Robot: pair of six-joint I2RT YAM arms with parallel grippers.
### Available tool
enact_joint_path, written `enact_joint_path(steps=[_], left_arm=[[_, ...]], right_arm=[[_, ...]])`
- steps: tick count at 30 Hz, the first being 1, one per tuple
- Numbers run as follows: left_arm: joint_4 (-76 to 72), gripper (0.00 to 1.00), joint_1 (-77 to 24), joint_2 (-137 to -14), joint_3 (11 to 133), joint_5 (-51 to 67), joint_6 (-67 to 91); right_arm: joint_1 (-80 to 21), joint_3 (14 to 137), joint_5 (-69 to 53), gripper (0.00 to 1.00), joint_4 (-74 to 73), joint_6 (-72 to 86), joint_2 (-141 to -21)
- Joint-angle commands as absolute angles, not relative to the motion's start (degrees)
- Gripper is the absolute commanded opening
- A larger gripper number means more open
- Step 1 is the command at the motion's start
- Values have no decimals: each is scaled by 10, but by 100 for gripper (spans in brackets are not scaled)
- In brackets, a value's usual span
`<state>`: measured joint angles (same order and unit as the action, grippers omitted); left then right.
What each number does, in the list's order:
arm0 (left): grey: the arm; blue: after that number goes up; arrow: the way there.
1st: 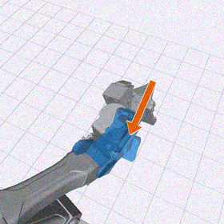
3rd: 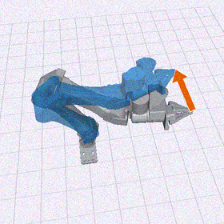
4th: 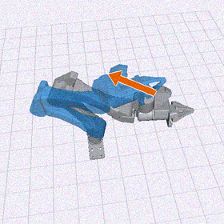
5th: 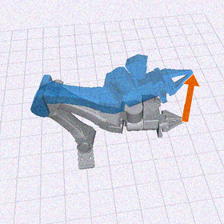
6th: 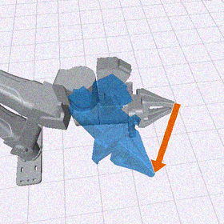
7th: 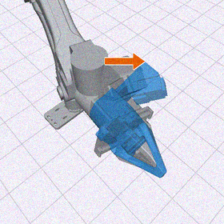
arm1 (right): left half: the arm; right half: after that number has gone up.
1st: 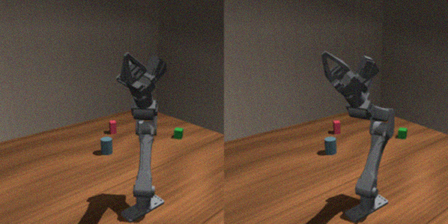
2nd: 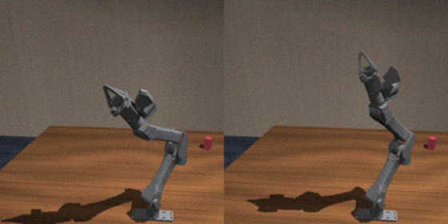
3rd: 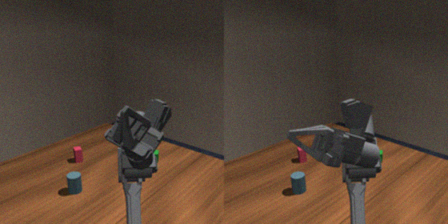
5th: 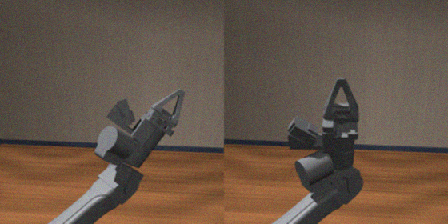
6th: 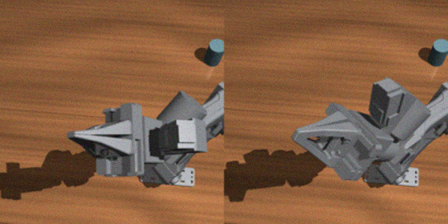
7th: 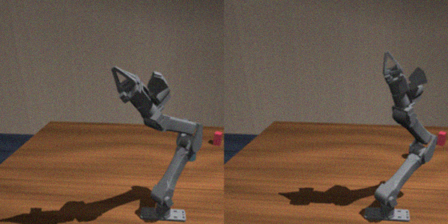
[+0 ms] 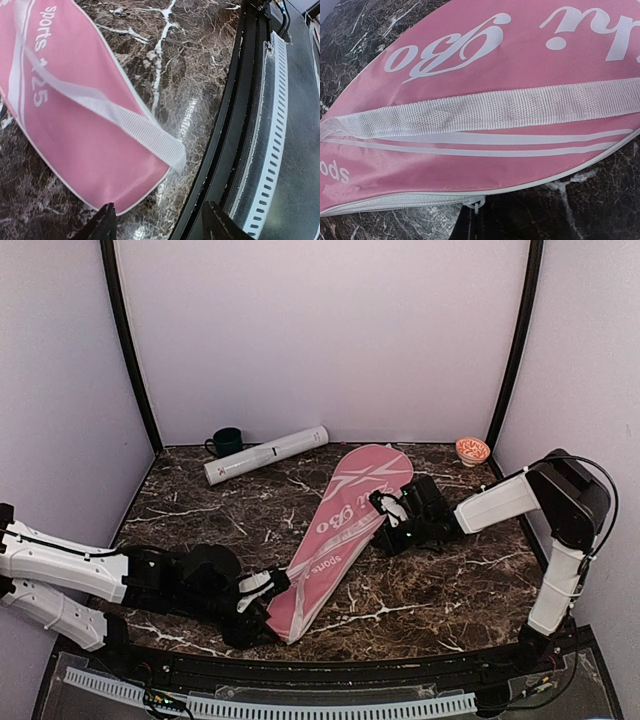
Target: Pack up the badminton gear
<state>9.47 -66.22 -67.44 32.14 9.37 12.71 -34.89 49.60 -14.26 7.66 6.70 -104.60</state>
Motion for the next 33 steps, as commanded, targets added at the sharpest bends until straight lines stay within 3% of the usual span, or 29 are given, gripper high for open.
enact_joint_path(steps=[1, 8, 17, 24, 28, 33], left_arm=[[4, 59, -703, -691, 291, 48, 30], [-71, 60, -720, -635, 234, -11, -67], [-178, 60, -723, -695, 201, -31, -195], [-206, 51, -723, -762, 205, -5, -270], [-224, 42, -723, -801, 224, -5, -274], [-261, 39, -723, -821, 241, -28, -248]], right_arm=[[-344, 500, -168, 0, 65, 46, -1042], [-344, 490, -214, 0, 63, 29, -1028], [-305, 493, -253, 0, 47, 20, -1027], [-303, 505, -254, 0, 31, 6, -1036], [-309, 489, -268, 0, 52, 15, -1021], [-335, 466, -262, 0, 66, 16, -993]])
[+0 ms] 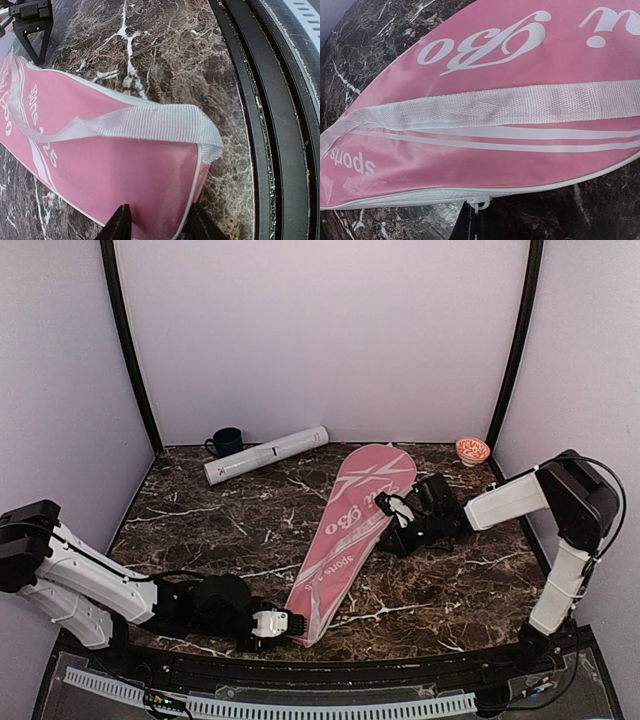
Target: Pack up the badminton gear
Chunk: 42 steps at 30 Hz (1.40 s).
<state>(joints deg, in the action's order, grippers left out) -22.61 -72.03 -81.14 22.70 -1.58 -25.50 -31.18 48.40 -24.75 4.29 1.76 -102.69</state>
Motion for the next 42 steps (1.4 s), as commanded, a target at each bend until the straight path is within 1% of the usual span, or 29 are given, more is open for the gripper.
enact_joint_path(steps=[1, 4, 12, 23, 29, 36, 42], left_arm=[[-269, 37, -722, -823, 243, -33, -240], [-286, 33, -722, -836, 249, -53, -212], [-295, 30, -718, -886, 278, -111, -153], [-304, 27, -685, -936, 319, -87, -97], [-316, 27, -668, -942, 321, -65, -70], [-303, 25, -658, -956, 332, -56, -47], [-300, 24, -656, -951, 324, -50, -34]], right_arm=[[-342, 462, -262, 0, 68, 18, -989], [-365, 451, -256, 0, 74, 25, -978], [-428, 392, -240, 0, 108, 72, -934], [-560, 346, -203, 0, 174, 155, -918], [-626, 323, -183, 0, 252, 226, -918], [-714, 346, -146, 0, 290, 281, -966], [-744, 347, -137, 0, 319, 311, -977]])
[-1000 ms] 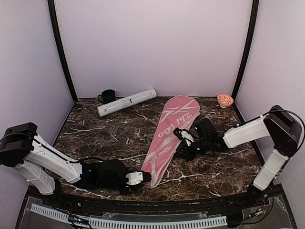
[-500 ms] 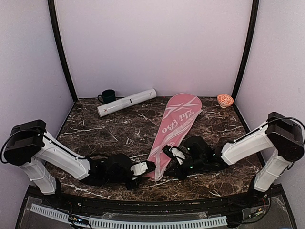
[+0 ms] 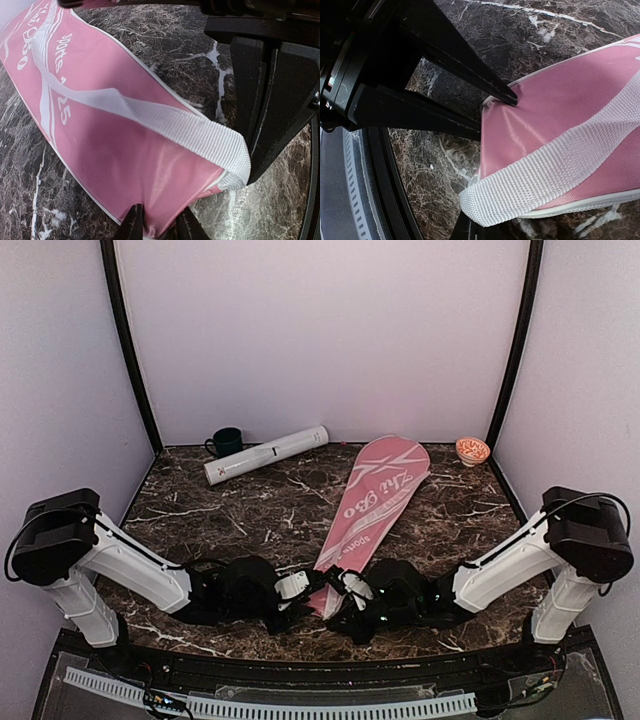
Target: Pack up the badminton gear
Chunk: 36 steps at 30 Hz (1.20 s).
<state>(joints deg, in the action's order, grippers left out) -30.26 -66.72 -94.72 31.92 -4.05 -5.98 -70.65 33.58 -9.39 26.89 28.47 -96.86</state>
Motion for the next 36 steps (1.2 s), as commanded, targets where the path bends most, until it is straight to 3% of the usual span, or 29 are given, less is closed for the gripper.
enact_joint_path(steps=[1, 7, 16, 20, 25, 29, 36], left_arm=[[-301, 24, -656, -948, 321, -49, -34], [-292, 24, -660, -920, 312, 6, -57], [-217, 24, -684, -899, 325, 65, -81], [-202, 38, -684, -854, 303, 84, -68], [-183, 50, -681, -781, 286, 79, -57], [-172, 54, -640, -775, 334, 51, -16], [-100, 52, -559, -957, 577, 106, 94]], right_arm=[[-744, 345, -133, 0, 320, 313, -977], [-744, 345, -117, 2, 298, 307, -974], [-737, 326, -90, 36, 242, 299, -902], [-697, 300, -100, 43, 213, 297, -825], [-609, 280, -144, 60, 171, 304, -749], [-531, 275, -124, 61, 140, 326, -699], [-399, 303, -65, 59, 81, 353, -674]])
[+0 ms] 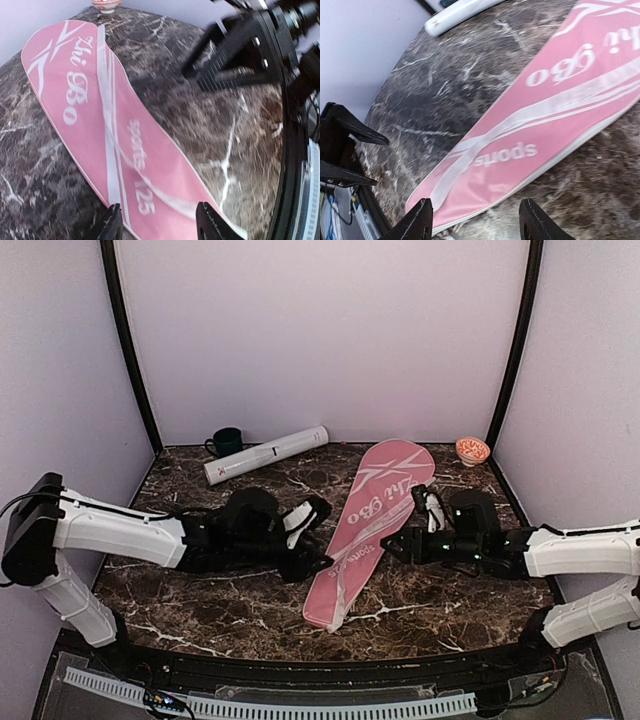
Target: Pack up the badminton gear
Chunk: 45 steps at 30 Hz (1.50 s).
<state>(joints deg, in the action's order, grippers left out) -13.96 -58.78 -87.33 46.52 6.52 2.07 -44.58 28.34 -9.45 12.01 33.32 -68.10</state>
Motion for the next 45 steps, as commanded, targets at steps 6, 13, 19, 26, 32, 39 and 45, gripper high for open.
enact_joint_path(steps=[6, 13, 19, 26, 32, 39, 45], left_arm=[[-58, 50, -539, -1120, 726, 130, 135], [-28, 42, -537, -1217, 813, 116, 141], [-31, 13, -541, -1217, 833, 136, 136], [-16, 0, -588, -1199, 847, 166, 68], [36, 17, -656, -1205, 862, 166, -11], [-56, 75, -613, -1119, 748, 213, 79], [-88, 76, -596, -1033, 686, 188, 111]], right_arm=[[-303, 315, -103, 61, 74, 380, -671], [-254, 306, -133, 62, 63, 370, -655], [-237, 293, -142, 62, 59, 366, -638], [-207, 293, -138, 63, 40, 362, -618], [-181, 304, -147, 62, 37, 348, -639], [-180, 325, -187, 50, 96, 334, -750], [-188, 338, -217, 44, 158, 346, -833]])
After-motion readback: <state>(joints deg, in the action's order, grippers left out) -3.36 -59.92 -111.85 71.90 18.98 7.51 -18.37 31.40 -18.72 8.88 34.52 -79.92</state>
